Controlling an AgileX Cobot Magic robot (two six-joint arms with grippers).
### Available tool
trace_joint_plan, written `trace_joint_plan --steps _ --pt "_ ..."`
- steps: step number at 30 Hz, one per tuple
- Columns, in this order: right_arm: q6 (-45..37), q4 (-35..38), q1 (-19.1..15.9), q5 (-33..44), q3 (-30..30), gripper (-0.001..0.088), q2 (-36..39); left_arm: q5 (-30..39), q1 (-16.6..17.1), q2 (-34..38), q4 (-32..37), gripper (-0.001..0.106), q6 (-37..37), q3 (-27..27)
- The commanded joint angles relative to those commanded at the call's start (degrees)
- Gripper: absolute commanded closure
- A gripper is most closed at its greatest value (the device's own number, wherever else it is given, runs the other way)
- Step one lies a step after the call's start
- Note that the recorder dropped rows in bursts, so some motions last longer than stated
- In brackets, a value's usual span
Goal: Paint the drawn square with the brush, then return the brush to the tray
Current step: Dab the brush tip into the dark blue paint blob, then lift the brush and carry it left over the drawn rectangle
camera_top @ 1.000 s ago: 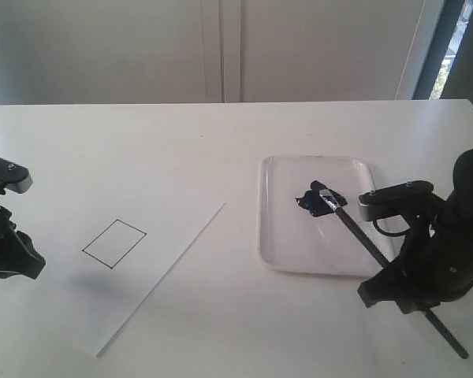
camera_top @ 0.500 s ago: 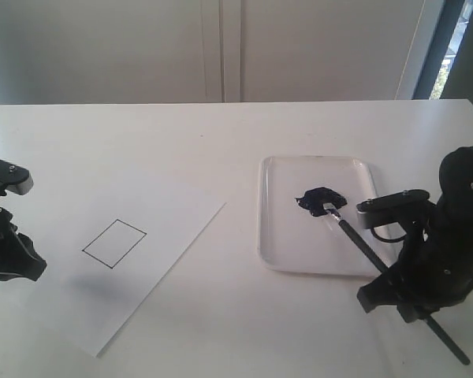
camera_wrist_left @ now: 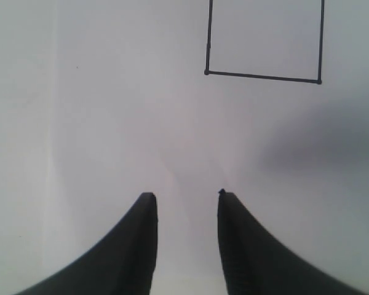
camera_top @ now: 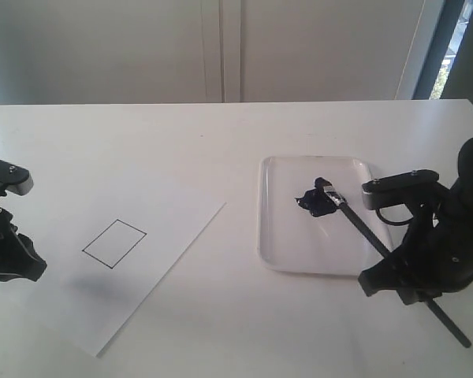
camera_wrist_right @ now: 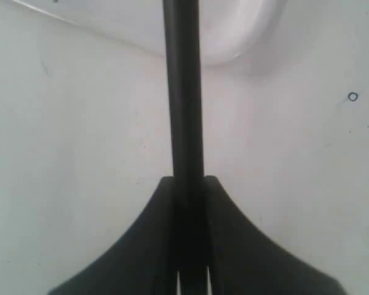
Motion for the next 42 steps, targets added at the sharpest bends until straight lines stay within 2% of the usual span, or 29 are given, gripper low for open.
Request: trace_joint_plan --steps 8,13,16,20,24,27,35,42 --pt "-0.9 1.8 0.0 2.8 0.0 0.0868 -3.9 0.0 0.0 0.0 0.0 0.067 0.0 0.0" --pt "-1.4 1.5 0.0 4.3 0.0 0.0868 -3.4 -0.1 0.0 0.0 0.0 0.067 0.0 0.0" --pt "-4.4 4.7 0.1 4.3 0.0 0.0868 -3.4 -0.1 0.0 0.0 0.0 0.067 0.0 0.0" --pt "-1.7 0.4 0.0 5.3 0.0 0.0868 -3.4 0.0 0.0 0.0 0.0 0.067 0.0 0.0" --pt "-1.0 -0.3 0.0 6.5 0.0 0.0868 -0.9 0.0 0.0 0.0 0.0 0.067 0.0 0.0" --pt "0.3 -0.6 0.0 4.8 0.0 0.0868 1.3 0.2 0.0 0.0 0.0 0.067 0.0 0.0" --pt "5.1 -5.4 0.0 4.4 0.0 0.0868 1.2 0.4 0.0 0.0 0.0 0.067 0.0 0.0" --pt "5.1 -5.4 0.0 1.8 0.0 0.0868 1.1 0.4 0.0 0.0 0.0 0.067 0.0 0.0"
